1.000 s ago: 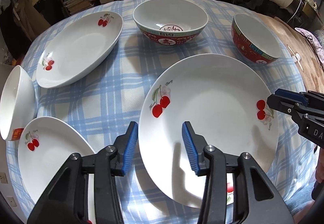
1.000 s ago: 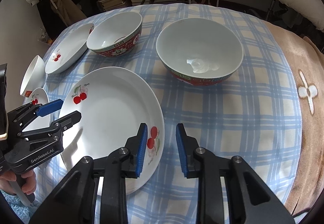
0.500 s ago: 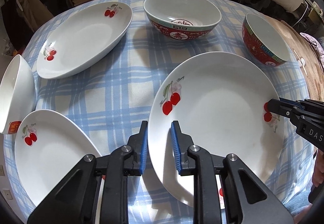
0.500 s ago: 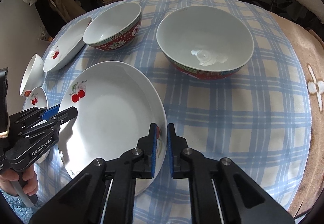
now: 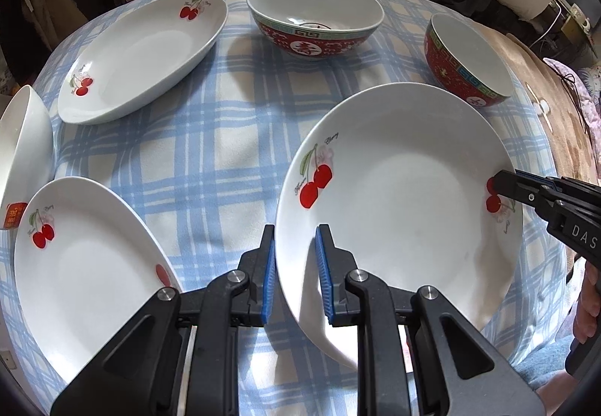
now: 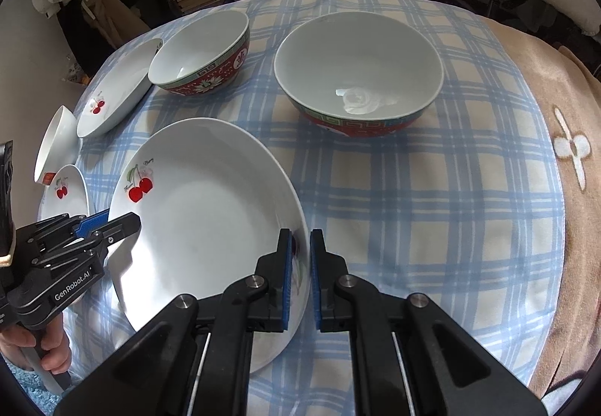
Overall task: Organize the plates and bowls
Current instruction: 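Close the left gripper on a cherry plate rim while the right gripper grips another plate rim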
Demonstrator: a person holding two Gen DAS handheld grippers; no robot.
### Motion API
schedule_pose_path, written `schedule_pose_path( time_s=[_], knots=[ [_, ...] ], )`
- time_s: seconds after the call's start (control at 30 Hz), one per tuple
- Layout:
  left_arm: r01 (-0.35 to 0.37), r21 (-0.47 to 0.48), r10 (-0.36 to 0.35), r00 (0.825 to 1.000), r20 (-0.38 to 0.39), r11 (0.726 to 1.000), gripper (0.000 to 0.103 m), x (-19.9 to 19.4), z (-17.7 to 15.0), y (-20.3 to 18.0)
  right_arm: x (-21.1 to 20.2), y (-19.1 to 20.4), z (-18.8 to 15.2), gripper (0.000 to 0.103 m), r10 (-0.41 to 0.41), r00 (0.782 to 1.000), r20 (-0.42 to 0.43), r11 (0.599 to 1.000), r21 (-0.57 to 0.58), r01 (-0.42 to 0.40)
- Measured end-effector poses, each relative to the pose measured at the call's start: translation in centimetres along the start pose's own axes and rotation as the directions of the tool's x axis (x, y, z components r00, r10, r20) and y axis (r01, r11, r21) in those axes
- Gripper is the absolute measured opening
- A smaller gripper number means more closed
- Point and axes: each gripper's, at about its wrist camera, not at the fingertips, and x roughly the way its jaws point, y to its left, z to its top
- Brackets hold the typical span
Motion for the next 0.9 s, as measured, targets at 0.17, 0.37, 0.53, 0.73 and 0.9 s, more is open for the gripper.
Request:
schedule_pose_path(
  time_s=[0.17, 0.37, 0.53, 0.73, 0.9],
  knots=[
    [0.023, -0.001, -0.023, 0.999, -0.026, 1.000, 0.020, -0.3, -1.3, -0.7, -1.1, -0.8, -1.2, 0.010, 0.002, 1.000, -0.012, 1.000, 0.025, -0.002],
    [0.036, -0.007, -0.036, 0.998, -0.044, 0.999, 0.020, -1.0, -2.9, -1.4, -1.5, -1.5, -2.4, 0.010, 0.012, 0.999, -0.037, 0.999, 0.045, -0.011],
    [0.027, 0.001, -0.027, 0.999, -0.044, 1.000, 0.020, -2.2, -3.8, -2.4, -1.9, -2.0, -2.9, 0.012, 0.022, 0.999, -0.045, 0.997, 0.071, -0.019],
    [0.033, -0.027, -0.035, 0.996, -0.080, 0.999, 0.020, -1.8, -4.8, -1.3, -0.7, -1.1, -3.2, 0.012, 0.017, 0.993, -0.115, 0.999, 0.039, -0.013],
    [0.033, -0.035, -0.036, 0.996, -0.086, 0.999, 0.020, -1.2, -5.0, -1.0, 0.0, -0.8, -3.4, 0.012, 0.007, 0.990, -0.142, 1.000, 0.023, -0.003]
  ],
)
